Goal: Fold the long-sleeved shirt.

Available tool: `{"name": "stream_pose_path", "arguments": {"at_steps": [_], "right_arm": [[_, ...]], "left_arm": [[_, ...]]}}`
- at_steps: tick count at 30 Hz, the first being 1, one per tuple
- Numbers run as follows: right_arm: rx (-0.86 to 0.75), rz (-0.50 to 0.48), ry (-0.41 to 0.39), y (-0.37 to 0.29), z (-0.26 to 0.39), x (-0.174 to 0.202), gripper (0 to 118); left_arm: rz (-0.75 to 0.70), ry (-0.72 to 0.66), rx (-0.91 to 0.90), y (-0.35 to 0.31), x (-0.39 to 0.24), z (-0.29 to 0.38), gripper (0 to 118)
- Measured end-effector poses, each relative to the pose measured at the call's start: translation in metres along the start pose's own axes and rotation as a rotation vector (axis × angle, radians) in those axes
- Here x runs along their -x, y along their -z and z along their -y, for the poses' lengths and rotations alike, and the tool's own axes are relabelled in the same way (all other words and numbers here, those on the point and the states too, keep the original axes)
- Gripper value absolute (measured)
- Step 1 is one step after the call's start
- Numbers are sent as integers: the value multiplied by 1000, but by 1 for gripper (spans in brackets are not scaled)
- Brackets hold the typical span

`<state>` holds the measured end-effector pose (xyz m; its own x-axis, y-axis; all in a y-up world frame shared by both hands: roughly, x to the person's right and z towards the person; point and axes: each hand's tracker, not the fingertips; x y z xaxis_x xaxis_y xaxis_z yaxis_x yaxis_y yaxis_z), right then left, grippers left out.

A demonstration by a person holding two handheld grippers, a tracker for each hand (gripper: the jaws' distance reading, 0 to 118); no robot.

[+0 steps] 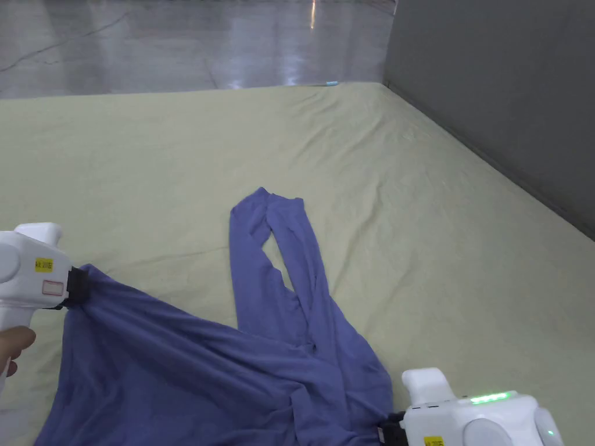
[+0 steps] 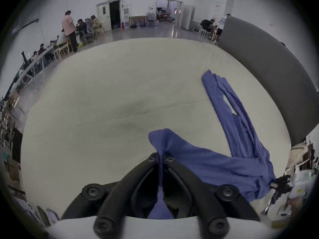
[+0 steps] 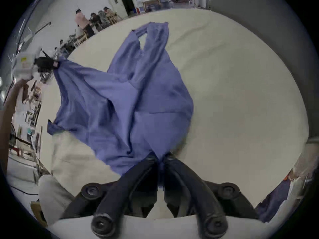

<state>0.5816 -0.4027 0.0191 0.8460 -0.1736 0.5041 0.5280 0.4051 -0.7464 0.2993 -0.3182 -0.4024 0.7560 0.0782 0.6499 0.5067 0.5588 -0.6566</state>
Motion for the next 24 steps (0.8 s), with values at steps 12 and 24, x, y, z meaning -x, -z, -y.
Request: {"name": "stream_pose_path", "arguments": {"at_steps": [12,24], "right_arm": [[-421,92,-252,-219,-155,36,0],[-623,293,-383,-354,-383,123,0]], "left_arm": [[86,-92,-285,-223,43,-66,0],[18,-104,-575,-332,69,-233,0]]}}
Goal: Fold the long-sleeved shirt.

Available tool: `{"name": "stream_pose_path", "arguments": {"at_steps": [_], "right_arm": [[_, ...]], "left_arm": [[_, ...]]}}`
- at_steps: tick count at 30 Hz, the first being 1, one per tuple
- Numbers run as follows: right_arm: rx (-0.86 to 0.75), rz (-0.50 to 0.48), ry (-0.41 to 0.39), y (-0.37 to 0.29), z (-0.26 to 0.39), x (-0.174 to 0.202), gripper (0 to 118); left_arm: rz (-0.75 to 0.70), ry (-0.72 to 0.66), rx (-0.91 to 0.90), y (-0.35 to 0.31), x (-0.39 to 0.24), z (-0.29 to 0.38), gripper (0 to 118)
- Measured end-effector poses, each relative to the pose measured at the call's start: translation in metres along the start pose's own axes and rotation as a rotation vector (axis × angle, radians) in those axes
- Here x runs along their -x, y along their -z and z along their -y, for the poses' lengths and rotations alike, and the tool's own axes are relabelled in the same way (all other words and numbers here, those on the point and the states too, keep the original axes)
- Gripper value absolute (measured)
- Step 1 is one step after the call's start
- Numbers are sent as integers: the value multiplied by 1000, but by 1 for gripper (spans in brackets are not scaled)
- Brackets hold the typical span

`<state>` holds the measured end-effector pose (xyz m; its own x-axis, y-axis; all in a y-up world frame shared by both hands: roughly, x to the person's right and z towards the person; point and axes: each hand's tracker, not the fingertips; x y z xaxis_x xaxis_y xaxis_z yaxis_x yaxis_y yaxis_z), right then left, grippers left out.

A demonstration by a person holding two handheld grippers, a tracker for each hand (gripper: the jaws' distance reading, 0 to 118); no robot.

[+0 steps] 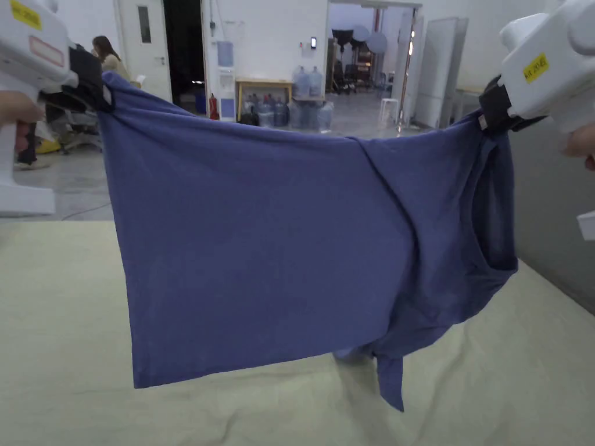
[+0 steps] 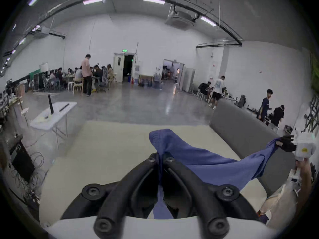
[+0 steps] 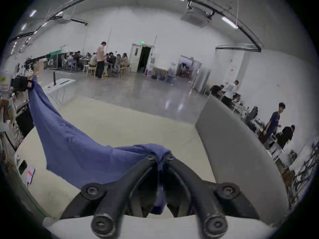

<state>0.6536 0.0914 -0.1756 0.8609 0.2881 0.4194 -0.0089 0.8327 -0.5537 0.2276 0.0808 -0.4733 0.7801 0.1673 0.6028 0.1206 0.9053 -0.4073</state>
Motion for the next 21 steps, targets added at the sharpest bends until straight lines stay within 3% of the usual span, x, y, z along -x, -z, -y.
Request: {"name": "stream_pose_path", "arguments": {"at_steps": [3,6,13,17,21], "right_arm": [[-2,40,13,18,-50,-5,0],[-21,91,2,34,-88,-7,0],[-89,160,40,58,-145,-16,0],[-53,175,21,89,-136,-9,0],[73,76,-2,146,-69,10,0]], "left_arm": [[-23,-9,-4,27,1,-37,0],[-24,-104,-55,41,0,-66,0],[-31,-109,-138,59,-15,-107,0],[-43,-107,-114,84,-9,-85,0],[-63,-117,36,127,9,-23,0]]}}
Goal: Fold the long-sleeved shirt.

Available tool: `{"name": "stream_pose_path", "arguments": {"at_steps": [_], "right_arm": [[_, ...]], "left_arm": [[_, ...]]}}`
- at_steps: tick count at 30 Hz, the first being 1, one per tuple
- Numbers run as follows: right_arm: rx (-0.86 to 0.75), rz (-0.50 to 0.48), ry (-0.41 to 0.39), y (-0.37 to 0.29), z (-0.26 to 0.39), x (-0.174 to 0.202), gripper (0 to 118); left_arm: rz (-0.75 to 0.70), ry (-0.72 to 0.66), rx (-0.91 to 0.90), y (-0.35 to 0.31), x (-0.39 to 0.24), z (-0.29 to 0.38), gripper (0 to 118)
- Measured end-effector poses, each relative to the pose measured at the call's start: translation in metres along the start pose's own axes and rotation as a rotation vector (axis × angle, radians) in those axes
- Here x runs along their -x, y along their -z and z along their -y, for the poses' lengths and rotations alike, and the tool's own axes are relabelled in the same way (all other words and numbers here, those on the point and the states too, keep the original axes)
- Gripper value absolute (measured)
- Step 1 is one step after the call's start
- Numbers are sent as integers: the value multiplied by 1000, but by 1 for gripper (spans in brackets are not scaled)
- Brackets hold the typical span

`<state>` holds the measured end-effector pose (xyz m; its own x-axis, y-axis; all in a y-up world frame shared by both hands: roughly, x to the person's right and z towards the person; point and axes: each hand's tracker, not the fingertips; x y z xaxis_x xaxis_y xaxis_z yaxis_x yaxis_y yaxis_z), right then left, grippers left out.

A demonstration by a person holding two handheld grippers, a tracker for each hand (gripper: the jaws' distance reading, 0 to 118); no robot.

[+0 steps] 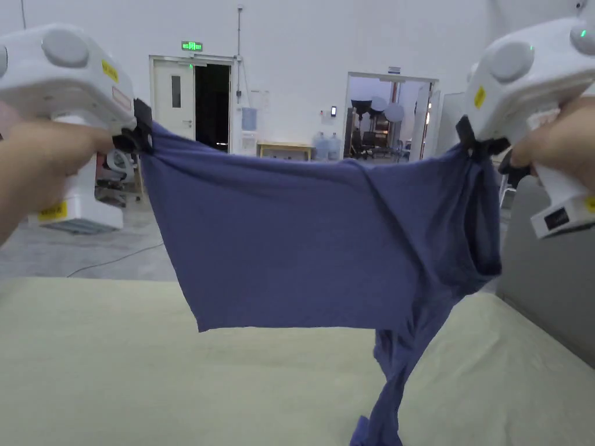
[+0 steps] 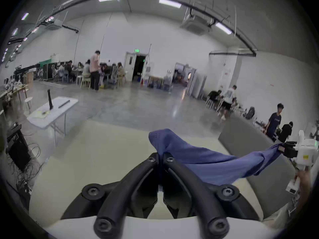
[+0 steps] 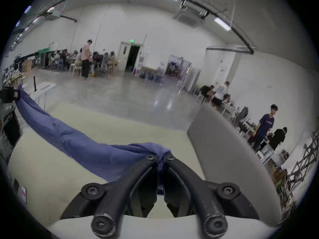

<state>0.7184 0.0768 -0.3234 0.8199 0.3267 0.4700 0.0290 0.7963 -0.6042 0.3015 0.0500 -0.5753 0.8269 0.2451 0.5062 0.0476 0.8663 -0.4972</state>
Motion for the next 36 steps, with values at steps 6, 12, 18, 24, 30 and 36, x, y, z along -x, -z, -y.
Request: {"name": "stream_pose_path", "arguments": {"at_steps": [6,12,18,24,30,36], "right_arm": [[179,-101,-64,79,153,52,0],[383,-202,-64,94,323,83,0],[391,-228,-45,28,443,86,0],[367,-232,-8,-53,524,79,0],[441,-249,-57,-92,589,92,0],[510,-254,-68,-90,615,104,0]], "left_arm": [[-5,51,244,64,39,140,0],[48,95,472,55,78,306,0],[98,17,608,4,121,411,0],[112,21,642,-71,137,470,0],[123,-6,692,-122,147,523,0],[84,8,755,-134,153,565,0]]}}
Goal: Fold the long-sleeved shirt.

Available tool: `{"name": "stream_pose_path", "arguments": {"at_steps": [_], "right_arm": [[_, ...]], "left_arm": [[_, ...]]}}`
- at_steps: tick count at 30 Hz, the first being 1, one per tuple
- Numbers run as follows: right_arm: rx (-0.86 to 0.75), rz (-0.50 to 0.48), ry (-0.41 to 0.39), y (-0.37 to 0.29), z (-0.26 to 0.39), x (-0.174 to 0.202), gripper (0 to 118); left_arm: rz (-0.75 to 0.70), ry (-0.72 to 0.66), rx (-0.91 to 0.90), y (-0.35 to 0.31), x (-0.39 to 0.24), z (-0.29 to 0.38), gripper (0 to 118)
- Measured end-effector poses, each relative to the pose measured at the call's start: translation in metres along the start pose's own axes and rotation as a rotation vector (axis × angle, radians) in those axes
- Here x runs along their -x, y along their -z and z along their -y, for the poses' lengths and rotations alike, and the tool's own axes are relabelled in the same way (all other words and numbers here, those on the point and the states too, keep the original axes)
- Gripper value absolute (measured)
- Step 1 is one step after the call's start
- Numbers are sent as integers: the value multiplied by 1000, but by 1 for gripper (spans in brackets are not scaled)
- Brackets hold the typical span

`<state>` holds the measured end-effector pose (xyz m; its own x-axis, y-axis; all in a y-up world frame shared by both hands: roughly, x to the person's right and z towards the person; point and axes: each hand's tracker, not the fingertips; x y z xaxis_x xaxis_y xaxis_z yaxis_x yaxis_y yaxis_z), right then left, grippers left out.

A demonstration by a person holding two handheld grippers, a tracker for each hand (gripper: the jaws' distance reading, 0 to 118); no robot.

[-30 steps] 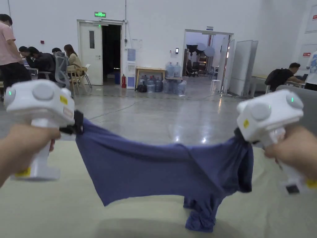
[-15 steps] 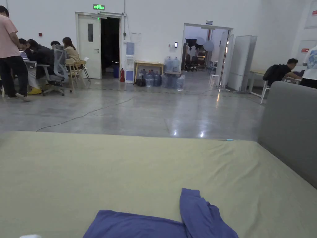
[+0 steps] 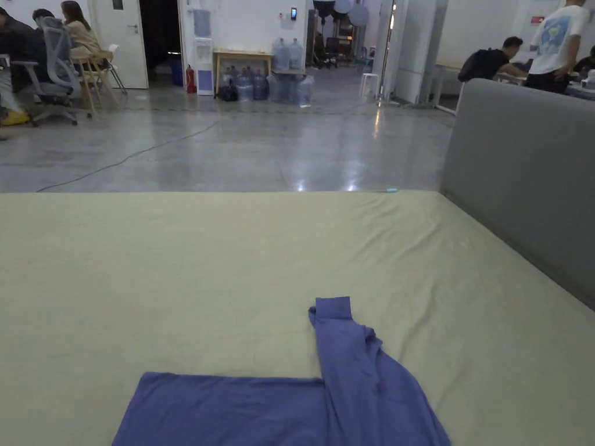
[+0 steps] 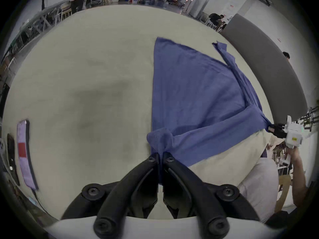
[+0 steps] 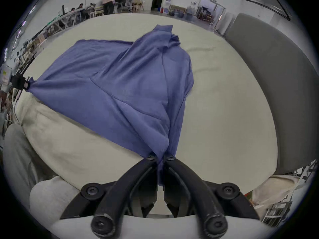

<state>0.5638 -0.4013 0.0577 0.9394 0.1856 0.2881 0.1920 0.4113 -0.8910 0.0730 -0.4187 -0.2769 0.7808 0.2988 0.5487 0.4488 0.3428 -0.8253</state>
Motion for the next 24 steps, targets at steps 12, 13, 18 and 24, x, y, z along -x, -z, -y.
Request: {"name": "stream_pose_path", "arguments": {"at_steps": [12,13,18,24], "right_arm": [[65,-57,127,34,8,-10,12],[75,-81,148,31,7,-14,22],[19,-67,126,-24,-6,-41,95],[-92,-131,224,-83,2,-35,93]], "left_arm": [[-5,-77,-23,14,1,16,27],[-18,-87,-27,8,-3,15,57],[-123,-50,-235,-61,-35,13,111],[31,-99,-294,-100,-79,28,93]]}}
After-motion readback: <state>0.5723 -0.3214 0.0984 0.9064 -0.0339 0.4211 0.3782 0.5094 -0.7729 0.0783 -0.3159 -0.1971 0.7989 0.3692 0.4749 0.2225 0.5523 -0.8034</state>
